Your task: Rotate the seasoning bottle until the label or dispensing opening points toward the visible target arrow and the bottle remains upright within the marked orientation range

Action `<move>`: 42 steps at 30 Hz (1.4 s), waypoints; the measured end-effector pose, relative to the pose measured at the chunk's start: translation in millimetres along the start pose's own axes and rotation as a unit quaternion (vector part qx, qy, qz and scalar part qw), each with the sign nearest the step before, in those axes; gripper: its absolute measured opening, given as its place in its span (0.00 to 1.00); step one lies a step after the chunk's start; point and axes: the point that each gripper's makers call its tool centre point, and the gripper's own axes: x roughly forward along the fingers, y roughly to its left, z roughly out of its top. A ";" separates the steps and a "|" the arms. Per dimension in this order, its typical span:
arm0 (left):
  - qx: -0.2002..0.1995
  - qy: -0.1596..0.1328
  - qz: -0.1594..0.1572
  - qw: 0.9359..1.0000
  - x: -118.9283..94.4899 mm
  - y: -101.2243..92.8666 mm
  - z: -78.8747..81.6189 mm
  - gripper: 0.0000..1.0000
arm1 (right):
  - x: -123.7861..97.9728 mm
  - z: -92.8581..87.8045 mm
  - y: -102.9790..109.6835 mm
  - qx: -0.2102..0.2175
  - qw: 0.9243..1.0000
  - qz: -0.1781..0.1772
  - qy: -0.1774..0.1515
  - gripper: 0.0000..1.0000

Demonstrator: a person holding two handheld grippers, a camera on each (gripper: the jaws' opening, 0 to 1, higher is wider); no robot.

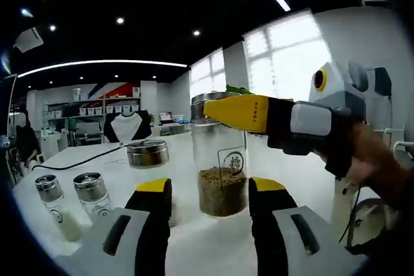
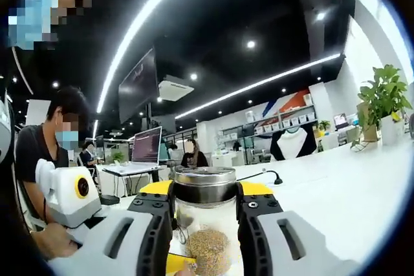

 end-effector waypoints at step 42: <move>0.000 0.037 0.102 0.994 -97.3 94.5 -11.9 0.49 | 22.7 -25.8 -47.7 -0.020 1.000 -0.004 0.020 0.35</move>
